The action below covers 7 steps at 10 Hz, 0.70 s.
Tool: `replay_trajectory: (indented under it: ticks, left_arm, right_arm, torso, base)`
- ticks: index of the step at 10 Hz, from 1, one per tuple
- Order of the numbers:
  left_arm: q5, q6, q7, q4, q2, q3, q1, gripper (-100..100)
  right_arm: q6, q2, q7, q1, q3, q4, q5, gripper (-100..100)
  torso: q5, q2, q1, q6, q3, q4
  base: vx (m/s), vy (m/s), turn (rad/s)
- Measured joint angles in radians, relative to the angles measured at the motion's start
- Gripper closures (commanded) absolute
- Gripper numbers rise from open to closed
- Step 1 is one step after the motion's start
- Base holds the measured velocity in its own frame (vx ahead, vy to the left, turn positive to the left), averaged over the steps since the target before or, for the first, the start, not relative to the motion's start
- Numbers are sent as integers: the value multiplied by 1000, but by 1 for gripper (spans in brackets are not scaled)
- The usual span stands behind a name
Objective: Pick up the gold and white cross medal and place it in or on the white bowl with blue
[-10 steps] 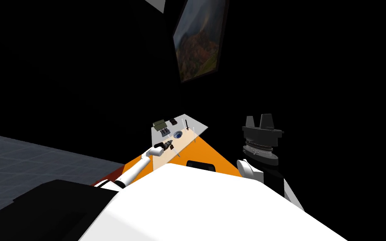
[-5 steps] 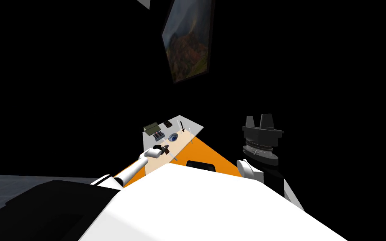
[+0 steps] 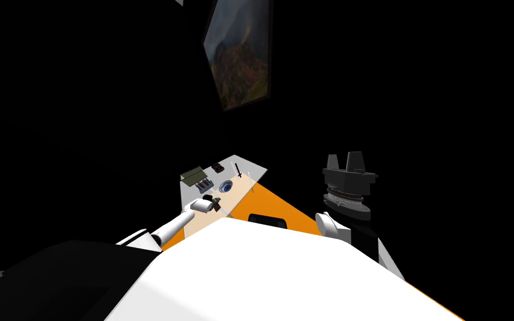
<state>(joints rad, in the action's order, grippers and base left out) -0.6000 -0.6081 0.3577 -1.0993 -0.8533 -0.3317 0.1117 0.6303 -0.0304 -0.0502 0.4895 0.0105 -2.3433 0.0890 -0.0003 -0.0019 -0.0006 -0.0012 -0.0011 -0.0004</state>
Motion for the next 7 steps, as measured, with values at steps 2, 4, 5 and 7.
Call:
replay_trajectory:
  ticks: [2,4,5,7]
  left_arm:
    - [6,-14,-7,24,-10,-22,-1,-100]
    - [2,-21,-7,53,-12,-38,-12,-100]
    - [2,-29,-10,65,-17,-50,-13,-100]
    - [2,-30,-11,66,-17,-51,-13,-100]
  right_arm:
    - [0,0,0,0,0,0,0,0]
    - [0,0,0,0,0,0,0,0]
    - [0,0,0,0,0,0,0,0]
    - [0,0,0,0,0,0,0,0]
  torso:
    - [0,0,0,0,0,0]
    - [0,1,0,0,1,0]
    - [0,1,0,0,1,0]
    - [0,2,0,0,1,0]
  base:
    - [18,-1,-91]
    - [14,-3,-98]
    - [7,1,-30]
    - [11,15,-23]
